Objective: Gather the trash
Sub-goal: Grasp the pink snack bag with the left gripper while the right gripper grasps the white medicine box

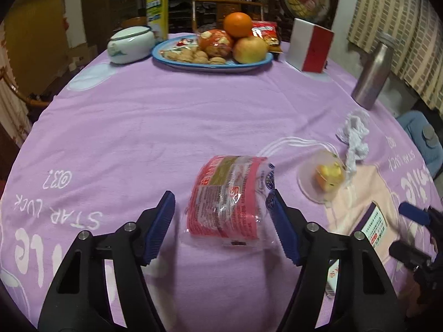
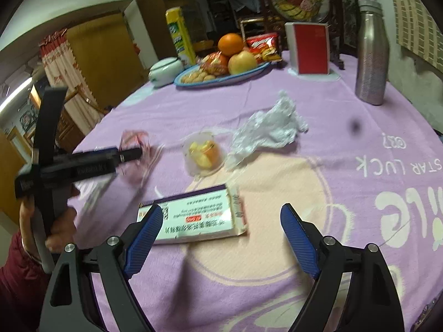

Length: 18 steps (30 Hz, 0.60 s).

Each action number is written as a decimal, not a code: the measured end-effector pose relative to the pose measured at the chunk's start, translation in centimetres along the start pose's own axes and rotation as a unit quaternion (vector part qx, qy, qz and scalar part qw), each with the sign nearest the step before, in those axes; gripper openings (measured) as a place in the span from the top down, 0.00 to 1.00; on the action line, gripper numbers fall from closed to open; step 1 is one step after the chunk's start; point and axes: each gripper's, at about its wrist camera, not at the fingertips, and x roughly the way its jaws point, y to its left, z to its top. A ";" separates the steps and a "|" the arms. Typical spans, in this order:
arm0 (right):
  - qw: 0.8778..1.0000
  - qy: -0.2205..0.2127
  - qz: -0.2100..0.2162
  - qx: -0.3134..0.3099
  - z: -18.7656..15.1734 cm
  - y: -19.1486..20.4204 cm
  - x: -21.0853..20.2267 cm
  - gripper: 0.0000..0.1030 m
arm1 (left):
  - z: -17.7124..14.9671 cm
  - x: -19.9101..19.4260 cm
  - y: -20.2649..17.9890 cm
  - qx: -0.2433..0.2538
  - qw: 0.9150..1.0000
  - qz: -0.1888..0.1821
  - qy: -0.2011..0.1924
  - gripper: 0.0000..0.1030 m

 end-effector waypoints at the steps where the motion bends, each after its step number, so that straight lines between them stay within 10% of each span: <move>1: 1.000 0.007 0.008 -0.003 -0.1 0.2 0.2 0.17 | 0.0 0.0 0.4 -0.005 1.000 0.001 0.000 0.37; 6: 0.999 0.027 0.037 -0.022 -0.4 1.4 0.8 0.17 | -0.3 -0.3 1.5 -0.010 1.000 0.013 -0.001 0.37; 11: 0.979 0.055 0.177 -0.089 -1.4 4.6 -0.2 0.17 | -0.3 -1.1 1.7 -0.009 0.999 0.026 -0.016 0.37; 18: 0.999 0.030 0.035 -0.024 -0.1 1.6 0.8 0.17 | -0.3 -1.4 2.0 -0.016 0.999 0.022 -0.017 0.37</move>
